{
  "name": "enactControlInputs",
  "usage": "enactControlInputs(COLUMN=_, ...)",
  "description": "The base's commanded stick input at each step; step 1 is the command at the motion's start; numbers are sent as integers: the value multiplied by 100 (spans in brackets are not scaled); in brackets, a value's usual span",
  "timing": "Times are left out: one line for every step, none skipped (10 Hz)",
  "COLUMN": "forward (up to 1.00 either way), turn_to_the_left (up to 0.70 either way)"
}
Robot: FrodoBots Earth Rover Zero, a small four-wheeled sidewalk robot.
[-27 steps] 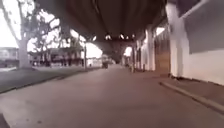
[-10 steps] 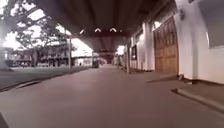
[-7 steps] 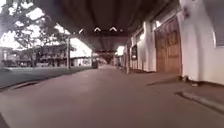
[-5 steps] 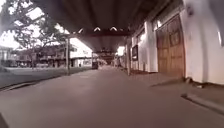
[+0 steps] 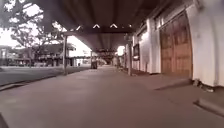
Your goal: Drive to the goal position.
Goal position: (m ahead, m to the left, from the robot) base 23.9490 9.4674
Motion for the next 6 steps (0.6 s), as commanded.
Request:
enactControlInputs(forward=85, turn_to_the_left=0)
enactControlInputs(forward=85, turn_to_the_left=0)
enactControlInputs(forward=85, turn_to_the_left=0)
enactControlInputs(forward=85, turn_to_the_left=0)
enactControlInputs(forward=85, turn_to_the_left=0)
enactControlInputs(forward=85, turn_to_the_left=0)
